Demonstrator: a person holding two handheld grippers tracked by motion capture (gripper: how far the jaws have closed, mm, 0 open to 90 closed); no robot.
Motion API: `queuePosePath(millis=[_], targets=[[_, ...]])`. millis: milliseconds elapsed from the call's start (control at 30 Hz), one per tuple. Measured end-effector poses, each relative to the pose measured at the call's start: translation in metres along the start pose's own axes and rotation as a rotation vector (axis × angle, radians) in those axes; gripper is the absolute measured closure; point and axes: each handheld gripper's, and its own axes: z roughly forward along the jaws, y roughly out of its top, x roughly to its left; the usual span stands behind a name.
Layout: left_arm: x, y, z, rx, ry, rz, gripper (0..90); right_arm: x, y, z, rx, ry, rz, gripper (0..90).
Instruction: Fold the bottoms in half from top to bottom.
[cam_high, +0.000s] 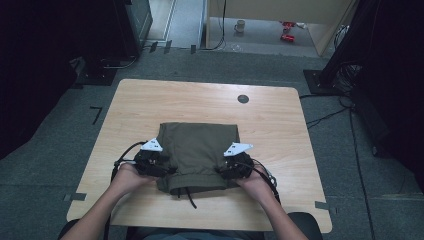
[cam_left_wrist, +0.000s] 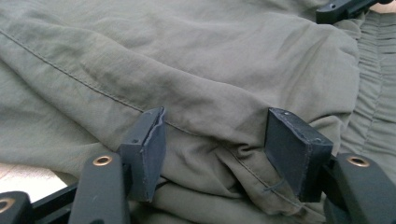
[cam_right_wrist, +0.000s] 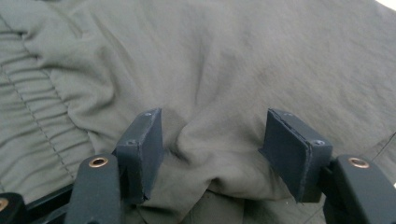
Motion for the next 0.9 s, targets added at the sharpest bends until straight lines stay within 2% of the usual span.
queuePosePath(millis=[100, 267, 500, 567, 633, 700, 800, 900], targets=[[0.002, 0.0, 0.006, 0.003, 0.021, 0.023, 38.8, -0.001, -0.005, 0.004, -0.002, -0.005, -0.011, 37.8], [0.01, 0.004, 0.012, -0.002, 0.021, 0.023, 38.6, -0.008, -0.006, 0.007, 0.002, 0.006, 0.027, 37.9], [0.025, 0.018, 0.023, -0.026, 0.063, 0.018, 37.4, -0.022, -0.003, 0.013, -0.034, -0.044, 0.085, 40.4], [0.03, 0.022, 0.026, -0.032, 0.07, 0.015, 37.3, -0.028, 0.003, 0.016, -0.018, -0.062, 0.086, 41.0], [0.035, 0.026, 0.028, -0.039, 0.078, 0.009, 37.2, -0.032, 0.005, 0.021, -0.039, -0.087, 0.091, 41.8], [0.041, 0.029, 0.031, -0.047, 0.085, 0.012, 37.0, -0.036, 0.006, 0.023, -0.052, -0.092, 0.114, 42.1], [0.048, 0.035, 0.035, -0.057, 0.1, 0.009, 36.8, -0.042, 0.012, 0.025, -0.031, -0.108, 0.129, 41.8], [0.051, 0.04, 0.036, -0.055, 0.11, -0.001, 36.8, -0.048, 0.012, 0.029, -0.061, -0.117, 0.165, 41.6]])
